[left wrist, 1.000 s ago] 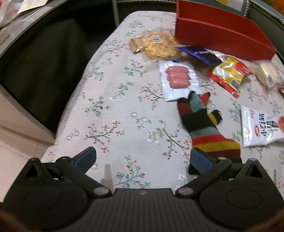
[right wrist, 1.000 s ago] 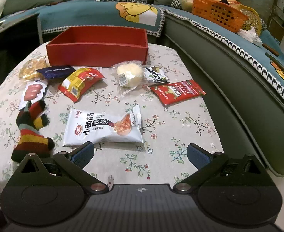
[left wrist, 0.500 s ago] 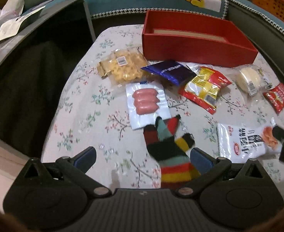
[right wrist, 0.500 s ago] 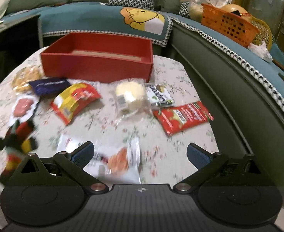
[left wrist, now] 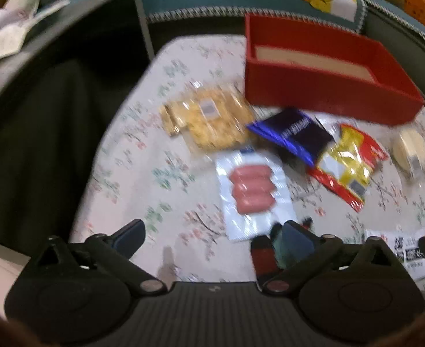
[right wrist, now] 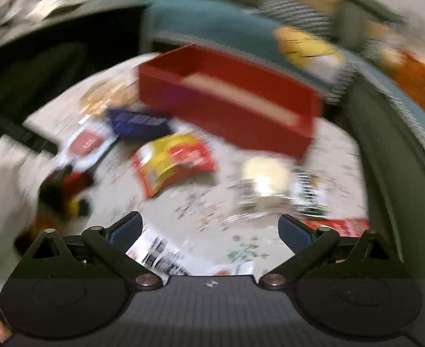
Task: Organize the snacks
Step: 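Grasp the white spicy strip bag with the right gripper while the left grasps the sausage pack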
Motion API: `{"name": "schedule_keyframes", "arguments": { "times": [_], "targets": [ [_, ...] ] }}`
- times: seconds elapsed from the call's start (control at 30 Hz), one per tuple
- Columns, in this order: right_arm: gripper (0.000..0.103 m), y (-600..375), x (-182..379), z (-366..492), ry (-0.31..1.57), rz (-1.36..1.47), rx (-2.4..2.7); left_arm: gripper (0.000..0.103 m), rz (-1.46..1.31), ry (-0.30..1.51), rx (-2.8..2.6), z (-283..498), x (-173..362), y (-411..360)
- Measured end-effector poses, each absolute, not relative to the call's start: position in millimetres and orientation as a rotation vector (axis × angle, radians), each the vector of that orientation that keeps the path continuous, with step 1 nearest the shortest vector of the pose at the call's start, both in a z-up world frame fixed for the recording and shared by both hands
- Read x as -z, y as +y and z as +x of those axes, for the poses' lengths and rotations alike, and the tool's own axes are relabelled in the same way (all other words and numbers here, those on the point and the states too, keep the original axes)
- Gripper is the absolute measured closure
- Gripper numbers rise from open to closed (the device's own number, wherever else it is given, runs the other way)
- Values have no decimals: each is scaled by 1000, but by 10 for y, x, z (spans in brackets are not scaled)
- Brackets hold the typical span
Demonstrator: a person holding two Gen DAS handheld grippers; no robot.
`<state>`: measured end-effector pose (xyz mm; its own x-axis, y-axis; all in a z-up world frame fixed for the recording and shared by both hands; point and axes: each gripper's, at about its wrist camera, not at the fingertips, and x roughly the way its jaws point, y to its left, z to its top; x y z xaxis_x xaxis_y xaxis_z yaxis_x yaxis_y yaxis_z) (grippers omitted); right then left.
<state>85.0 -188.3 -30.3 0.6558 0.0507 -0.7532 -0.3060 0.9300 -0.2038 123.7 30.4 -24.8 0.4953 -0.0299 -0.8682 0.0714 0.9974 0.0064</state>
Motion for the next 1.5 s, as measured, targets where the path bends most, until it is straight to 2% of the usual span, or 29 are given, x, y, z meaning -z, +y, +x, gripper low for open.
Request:
{"name": "schedule_keyframes", "arguments": {
  "times": [0.33,0.47,0.5,0.6,0.7,0.77,0.83,1.1,1.4,1.5],
  "targets": [
    [3,-1712,456,1004,1017,-613,-675,2,68,1066,202,1189,270,22],
    [6,-1535,675,1130,1049,-765,-738,2,85,1078,247,1160,287,-63],
    [7,-1533,722,1165,1070,-743,-729,2,92,1076,249,1161,290,-64],
    [17,-1632,757,1104,1103,-569,-676,2,80,1082,231,1200,299,-20],
    [34,-1659,718,861,1080,-487,-562,2,67,1098,207,1218,327,21],
    [35,-1663,707,738,1086,-449,-510,2,73,1101,197,1197,338,17],
    [48,-1628,721,620,1073,-444,-477,2,84,1097,186,1179,343,7],
    [55,-1806,666,521,1061,-262,-320,2,61,1074,146,1156,295,99],
    [56,-1981,455,700,973,-108,-241,2,-36,1109,71,1431,358,253],
    [56,-1953,460,814,973,-96,-227,5,-52,1147,50,1581,477,158]
  ]
}}
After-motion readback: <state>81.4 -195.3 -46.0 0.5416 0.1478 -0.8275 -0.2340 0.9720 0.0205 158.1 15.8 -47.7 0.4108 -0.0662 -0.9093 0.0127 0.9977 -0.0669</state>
